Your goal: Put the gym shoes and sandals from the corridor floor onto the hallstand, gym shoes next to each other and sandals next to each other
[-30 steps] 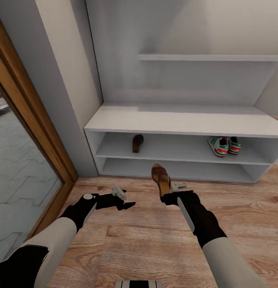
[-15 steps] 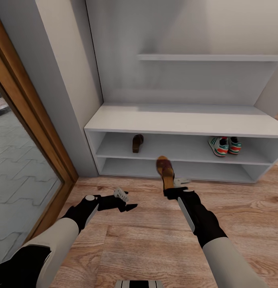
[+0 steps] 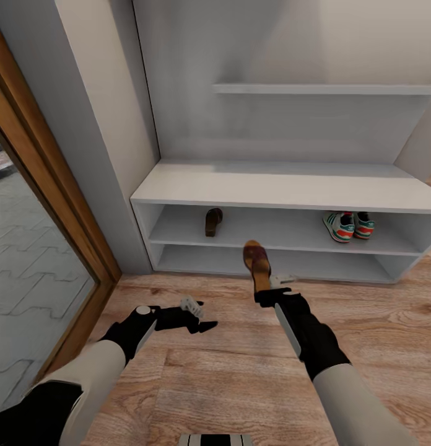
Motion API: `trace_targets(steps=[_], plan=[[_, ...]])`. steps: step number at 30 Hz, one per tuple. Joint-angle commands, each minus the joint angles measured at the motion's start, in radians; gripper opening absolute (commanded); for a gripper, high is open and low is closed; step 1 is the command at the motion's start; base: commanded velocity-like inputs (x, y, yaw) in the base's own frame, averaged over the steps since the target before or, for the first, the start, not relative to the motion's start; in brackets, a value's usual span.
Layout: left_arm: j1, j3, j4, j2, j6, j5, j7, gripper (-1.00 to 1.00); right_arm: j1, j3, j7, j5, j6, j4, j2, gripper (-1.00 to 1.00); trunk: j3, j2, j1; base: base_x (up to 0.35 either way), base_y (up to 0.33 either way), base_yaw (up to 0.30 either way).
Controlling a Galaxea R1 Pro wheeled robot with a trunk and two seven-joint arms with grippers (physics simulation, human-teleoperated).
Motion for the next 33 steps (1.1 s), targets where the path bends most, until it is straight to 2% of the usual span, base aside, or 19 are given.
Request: trace_targets(steps=[1, 3, 10, 33], plan=[[0.0, -0.005, 0.005, -0.006, -0.016, -0.011, -0.006, 1.0, -0.006, 0.002, -0.008, -0.009, 0.004, 0.005, 0.0, -1.0, -0.001, 0.0, 0.0, 0.0, 0.0, 0.0], [0.004, -0.015, 0.007, -0.017, -0.024, -0.011, -0.005, 1.0, -0.003, 0.001, -0.008, -0.007, -0.004, -0.006, 0.0, -1.0, -0.001, 0.0, 0.0, 0.0, 0.0, 0.0], [0.038, 0.004, 0.004, -0.055, -0.041, -0.011, 0.014, 1.0, 0.004, -0.001, -0.009, -0.005, -0.026, -0.027, -0.001, -1.0, -0.001, 0.0, 0.0, 0.0, 0.0, 0.0], [0.042, 0.004, 0.004, -0.062, -0.045, -0.012, 0.014, 1.0, 0.004, -0.001, -0.009, -0.008, -0.028, -0.018, -0.001, -1.0, -0.001, 0.0, 0.0, 0.0, 0.0, 0.0]])
